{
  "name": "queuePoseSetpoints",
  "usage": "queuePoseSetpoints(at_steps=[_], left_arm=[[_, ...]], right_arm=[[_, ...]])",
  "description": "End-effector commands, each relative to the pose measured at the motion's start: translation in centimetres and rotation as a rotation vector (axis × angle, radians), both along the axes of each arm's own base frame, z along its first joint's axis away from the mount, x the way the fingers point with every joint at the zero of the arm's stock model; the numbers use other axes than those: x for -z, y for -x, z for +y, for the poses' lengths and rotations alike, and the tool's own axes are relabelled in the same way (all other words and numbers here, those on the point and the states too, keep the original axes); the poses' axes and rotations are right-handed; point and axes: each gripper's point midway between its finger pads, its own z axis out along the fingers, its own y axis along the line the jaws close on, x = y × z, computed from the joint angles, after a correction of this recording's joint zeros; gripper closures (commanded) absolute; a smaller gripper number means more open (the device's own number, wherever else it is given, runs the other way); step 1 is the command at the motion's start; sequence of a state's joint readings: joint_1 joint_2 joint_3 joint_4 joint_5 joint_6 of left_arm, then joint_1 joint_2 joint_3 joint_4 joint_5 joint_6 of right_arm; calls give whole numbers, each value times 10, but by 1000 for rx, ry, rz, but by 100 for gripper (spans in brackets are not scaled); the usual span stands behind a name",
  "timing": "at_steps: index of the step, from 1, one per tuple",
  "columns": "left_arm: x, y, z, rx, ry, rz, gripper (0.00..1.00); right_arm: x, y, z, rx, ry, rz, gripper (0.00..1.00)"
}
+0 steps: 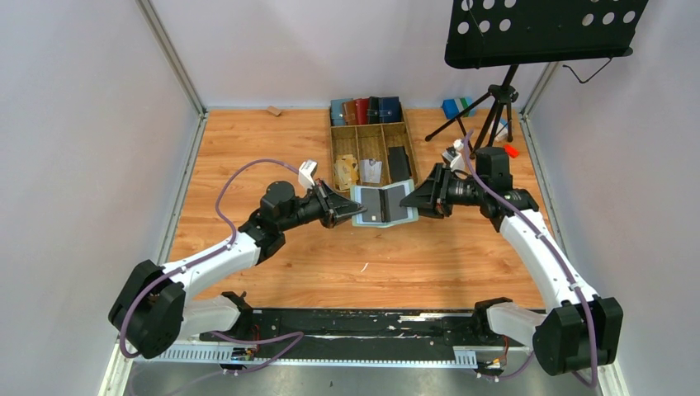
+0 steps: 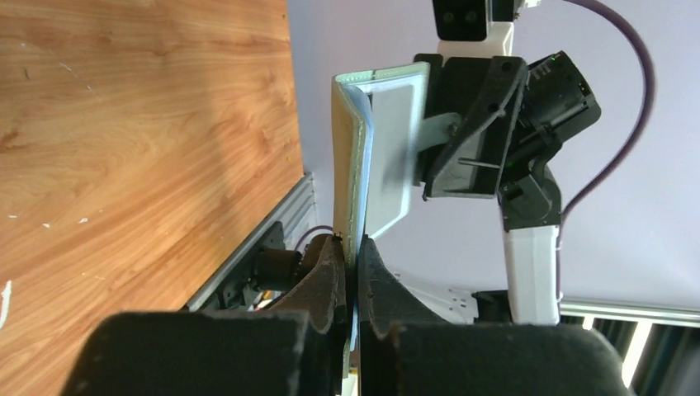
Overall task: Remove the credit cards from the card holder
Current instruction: Remove the credit card from the card holder.
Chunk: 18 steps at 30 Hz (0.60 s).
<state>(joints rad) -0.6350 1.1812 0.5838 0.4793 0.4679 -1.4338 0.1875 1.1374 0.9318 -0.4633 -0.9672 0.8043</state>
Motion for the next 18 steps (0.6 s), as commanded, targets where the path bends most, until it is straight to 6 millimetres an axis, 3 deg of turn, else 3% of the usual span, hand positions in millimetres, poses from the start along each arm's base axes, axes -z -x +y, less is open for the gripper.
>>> queuePoseSetpoints(at_steps=[1, 5, 9, 13, 18], left_arm=[[-20, -1, -3, 11, 19, -57, 100], [-17, 1, 0, 6, -7, -60, 100], [-15, 2, 3, -6, -21, -60, 100], [-19, 0, 2, -10, -13, -65, 100], [-29, -1, -1, 1, 26, -73, 100]], right_arm=[[11, -5, -16, 62, 171, -20, 51], [8, -12, -38, 127, 352, -73, 43], [-26, -17, -49, 163, 416, -222, 46], [-44, -16, -45, 159, 433, -293, 51], [-51, -1, -11, 20, 229, -307, 59]])
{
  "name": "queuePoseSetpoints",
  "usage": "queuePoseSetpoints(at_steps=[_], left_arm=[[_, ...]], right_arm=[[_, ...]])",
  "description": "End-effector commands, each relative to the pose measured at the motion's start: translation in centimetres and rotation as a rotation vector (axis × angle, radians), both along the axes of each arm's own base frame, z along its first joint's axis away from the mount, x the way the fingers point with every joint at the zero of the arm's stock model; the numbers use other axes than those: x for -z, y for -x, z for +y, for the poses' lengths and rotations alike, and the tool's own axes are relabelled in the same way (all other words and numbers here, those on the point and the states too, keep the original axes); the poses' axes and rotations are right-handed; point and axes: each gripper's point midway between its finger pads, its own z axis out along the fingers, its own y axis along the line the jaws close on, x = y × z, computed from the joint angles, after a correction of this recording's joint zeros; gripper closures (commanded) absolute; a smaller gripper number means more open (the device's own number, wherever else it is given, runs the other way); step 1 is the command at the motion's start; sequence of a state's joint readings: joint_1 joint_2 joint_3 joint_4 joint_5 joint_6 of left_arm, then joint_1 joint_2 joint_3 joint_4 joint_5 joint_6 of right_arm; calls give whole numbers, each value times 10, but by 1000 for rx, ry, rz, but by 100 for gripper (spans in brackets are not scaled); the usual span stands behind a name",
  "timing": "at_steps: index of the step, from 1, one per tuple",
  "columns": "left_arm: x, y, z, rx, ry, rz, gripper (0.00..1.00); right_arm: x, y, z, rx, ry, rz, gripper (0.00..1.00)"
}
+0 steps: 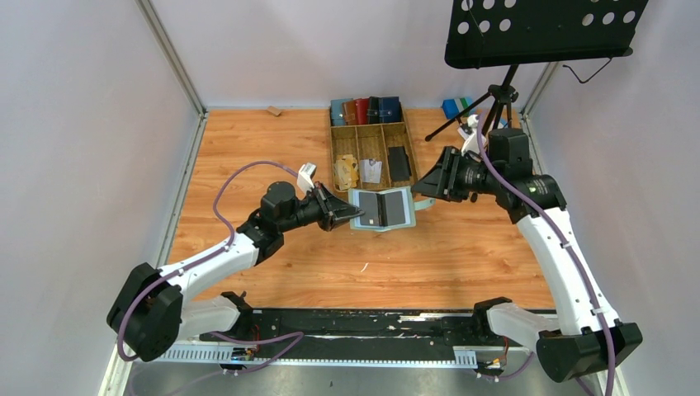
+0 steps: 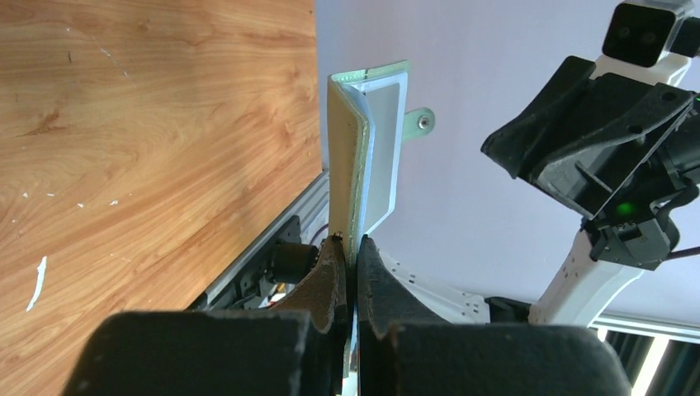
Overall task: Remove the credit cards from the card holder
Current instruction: Remove the credit card from the card holder.
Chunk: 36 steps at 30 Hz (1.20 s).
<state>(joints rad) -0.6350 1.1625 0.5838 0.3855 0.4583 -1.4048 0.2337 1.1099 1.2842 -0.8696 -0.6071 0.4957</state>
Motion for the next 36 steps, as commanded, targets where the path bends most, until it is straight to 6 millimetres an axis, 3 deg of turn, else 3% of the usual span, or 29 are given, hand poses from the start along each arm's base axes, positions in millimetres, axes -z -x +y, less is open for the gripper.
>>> queuePoseSetpoints(at_steps=[1, 5, 14, 26, 36], left_arm=[[-46, -4, -7, 11, 95, -107, 100], [-58, -4, -9, 19, 159, -108, 100], [-80, 0, -16, 48, 263, -106, 100], [-98, 3, -23, 83, 374, -111, 100], [-92, 6, -19, 76, 370, -107, 100]], right_arm=[[-11, 11, 25, -134, -133, -33, 59], [2, 17, 42, -206, -247, 43, 59], [22, 16, 53, -242, -289, 111, 59], [18, 16, 61, -265, -374, 135, 65], [-6, 19, 66, -281, -525, 106, 91]])
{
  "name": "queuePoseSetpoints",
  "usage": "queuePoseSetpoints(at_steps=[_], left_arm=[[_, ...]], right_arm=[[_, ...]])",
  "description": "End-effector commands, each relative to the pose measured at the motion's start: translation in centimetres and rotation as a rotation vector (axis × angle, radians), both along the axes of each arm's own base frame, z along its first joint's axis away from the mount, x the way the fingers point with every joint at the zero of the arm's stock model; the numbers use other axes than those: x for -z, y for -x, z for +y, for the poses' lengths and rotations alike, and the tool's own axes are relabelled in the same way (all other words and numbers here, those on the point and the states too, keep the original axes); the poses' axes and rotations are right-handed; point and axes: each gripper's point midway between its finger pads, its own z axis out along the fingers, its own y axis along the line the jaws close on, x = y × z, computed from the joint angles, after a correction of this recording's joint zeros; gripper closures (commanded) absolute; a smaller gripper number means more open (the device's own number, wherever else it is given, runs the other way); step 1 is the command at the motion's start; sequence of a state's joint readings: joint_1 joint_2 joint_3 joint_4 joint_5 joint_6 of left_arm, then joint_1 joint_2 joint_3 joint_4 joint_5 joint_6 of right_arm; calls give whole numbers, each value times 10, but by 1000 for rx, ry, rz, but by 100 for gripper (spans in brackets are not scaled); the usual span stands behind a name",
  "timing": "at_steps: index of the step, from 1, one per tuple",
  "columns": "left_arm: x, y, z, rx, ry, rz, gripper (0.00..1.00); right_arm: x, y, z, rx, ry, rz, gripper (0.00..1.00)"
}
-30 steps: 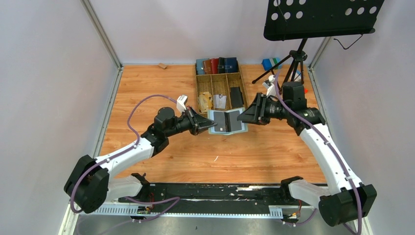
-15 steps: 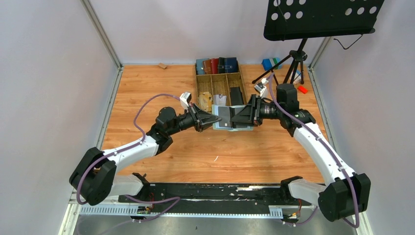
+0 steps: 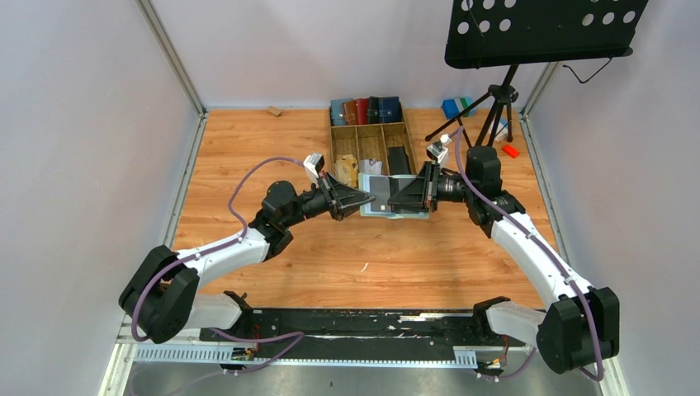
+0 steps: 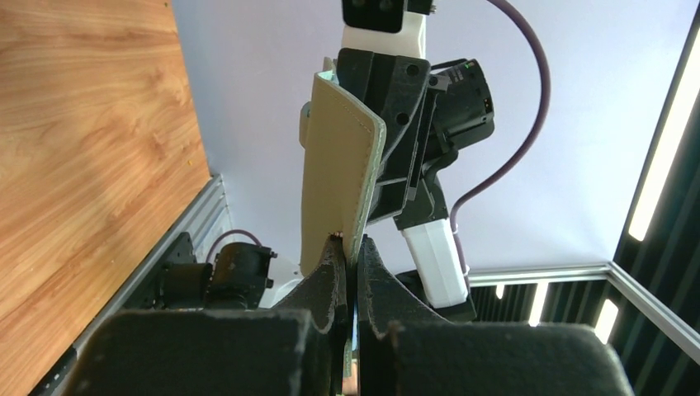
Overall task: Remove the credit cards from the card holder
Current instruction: Remove the credit card from the card holder, then place the credit card in the storage box.
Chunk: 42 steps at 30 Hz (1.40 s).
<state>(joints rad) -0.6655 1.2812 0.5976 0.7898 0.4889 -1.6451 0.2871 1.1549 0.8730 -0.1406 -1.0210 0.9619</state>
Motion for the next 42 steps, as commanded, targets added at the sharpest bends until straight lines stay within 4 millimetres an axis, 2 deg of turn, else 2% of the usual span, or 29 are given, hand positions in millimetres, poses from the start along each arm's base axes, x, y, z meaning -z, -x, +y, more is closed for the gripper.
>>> queuePoseSetpoints(at_steps=[1, 3, 10, 18, 21, 25, 27, 35, 42], left_arm=[[-32, 9, 4, 11, 84, -87, 100], [-31, 10, 6, 3, 85, -88, 100], [-30, 6, 16, -49, 88, -83, 100], [-29, 3, 28, -89, 63, -90, 100], [-16, 1, 32, -106, -11, -70, 100], [34, -1, 48, -157, -332, 4, 100], [51, 2, 59, -172, -468, 25, 100], [76, 10, 68, -132, -605, 67, 100], [85, 15, 72, -106, -666, 55, 100]], right_arm=[[-32, 2, 2, -6, -97, -87, 95], [-34, 2, 1, 0, -95, -97, 100], [-15, -1, -16, 61, -72, -37, 100], [-11, -4, -21, 85, -28, -33, 100], [-10, -6, -22, 95, -7, -40, 100], [-7, -14, -26, 117, 64, -67, 100], [-3, -19, -29, 128, 123, -76, 100], [23, -51, -40, 162, 312, -85, 100], [39, -84, -48, 176, 442, -117, 100]])
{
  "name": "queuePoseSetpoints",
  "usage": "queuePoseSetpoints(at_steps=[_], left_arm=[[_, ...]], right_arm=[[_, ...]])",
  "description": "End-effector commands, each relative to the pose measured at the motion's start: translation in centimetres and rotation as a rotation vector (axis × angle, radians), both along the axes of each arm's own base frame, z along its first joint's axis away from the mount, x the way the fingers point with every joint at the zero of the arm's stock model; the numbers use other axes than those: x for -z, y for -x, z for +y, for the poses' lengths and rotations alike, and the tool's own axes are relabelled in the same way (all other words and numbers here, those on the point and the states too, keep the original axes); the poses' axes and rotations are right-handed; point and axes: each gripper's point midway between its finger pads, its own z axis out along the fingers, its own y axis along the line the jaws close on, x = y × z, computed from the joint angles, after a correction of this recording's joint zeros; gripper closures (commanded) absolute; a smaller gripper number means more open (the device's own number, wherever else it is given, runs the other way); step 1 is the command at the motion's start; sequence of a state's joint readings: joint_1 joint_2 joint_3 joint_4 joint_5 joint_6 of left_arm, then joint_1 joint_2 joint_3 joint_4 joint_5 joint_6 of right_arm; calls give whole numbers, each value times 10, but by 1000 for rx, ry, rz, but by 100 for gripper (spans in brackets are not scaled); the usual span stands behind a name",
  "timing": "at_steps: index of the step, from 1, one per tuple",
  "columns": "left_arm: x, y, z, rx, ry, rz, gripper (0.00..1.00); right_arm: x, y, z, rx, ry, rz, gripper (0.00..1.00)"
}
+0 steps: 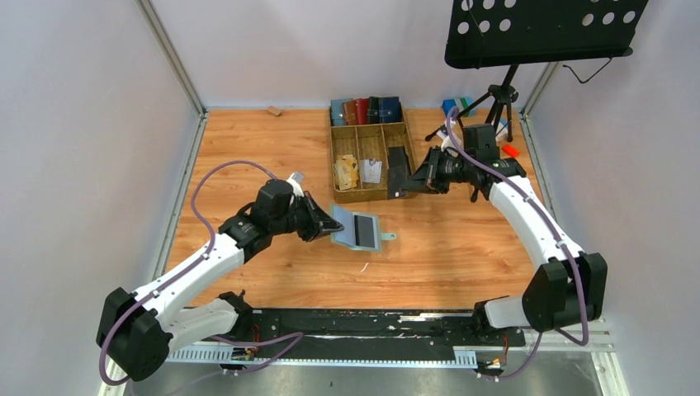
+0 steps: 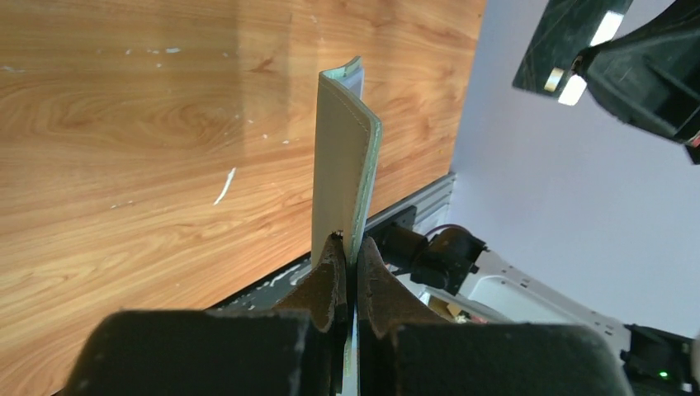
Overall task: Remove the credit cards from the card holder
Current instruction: Place the credit card in the storage box.
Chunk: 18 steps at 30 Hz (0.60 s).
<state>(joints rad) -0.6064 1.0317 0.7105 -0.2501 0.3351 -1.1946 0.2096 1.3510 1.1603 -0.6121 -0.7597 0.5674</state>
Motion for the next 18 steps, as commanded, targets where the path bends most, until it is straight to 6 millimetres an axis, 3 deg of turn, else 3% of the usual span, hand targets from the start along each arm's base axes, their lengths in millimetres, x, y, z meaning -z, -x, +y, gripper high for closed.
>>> queuePoseSetpoints(at_steps=[1, 11, 18], left_arm=[[-14, -2, 1, 40, -26, -70, 100], [-7, 0, -7, 123, -41, -75, 100], [3, 0, -2, 154, -136, -52, 100]], right_arm=[[-2, -24, -11, 4, 108, -96, 100], [21, -90, -8, 24, 193, -107, 100], [64, -142, -16, 33, 330, -71, 100]])
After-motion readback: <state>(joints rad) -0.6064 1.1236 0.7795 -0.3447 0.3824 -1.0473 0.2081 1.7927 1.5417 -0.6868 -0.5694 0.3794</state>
